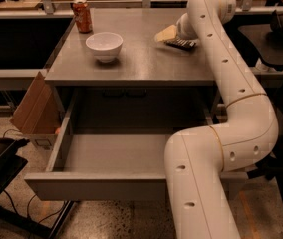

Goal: Place rxbar chocolate into top drawer

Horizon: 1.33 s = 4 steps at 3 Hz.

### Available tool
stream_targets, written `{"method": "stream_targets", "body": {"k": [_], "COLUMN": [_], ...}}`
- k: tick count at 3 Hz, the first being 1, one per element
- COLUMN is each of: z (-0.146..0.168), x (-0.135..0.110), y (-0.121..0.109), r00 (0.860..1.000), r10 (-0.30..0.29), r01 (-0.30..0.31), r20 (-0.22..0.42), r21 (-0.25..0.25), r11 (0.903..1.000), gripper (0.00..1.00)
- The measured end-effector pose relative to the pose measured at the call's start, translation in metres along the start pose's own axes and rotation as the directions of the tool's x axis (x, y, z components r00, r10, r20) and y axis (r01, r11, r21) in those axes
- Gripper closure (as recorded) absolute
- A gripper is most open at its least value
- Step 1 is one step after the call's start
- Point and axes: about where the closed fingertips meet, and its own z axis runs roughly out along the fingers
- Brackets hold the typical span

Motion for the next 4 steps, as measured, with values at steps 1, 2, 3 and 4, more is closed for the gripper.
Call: {"method": "stream_targets", "body": {"k": [1, 2, 3, 4], "z": [-0.001, -0.009, -0.009, -0.004], "x": [0.001, 0.007, 0.007, 0.009], "y": [0.002, 0.02, 0.021, 0.022], "r00": [0.991, 0.984, 0.984, 0.987], "r10": [0.131, 0.172, 0.172, 0.154], "r01": [-0.131, -0.174, -0.174, -0.155], "r20": [0.012, -0.038, -0.038, -0.042], "r21": [-0.019, -0.048, -0.048, -0.031], "r11": [0.9912, 0.9836, 0.9836, 0.9874], "gripper": [0.0, 0.0, 0.0, 0.0]}}
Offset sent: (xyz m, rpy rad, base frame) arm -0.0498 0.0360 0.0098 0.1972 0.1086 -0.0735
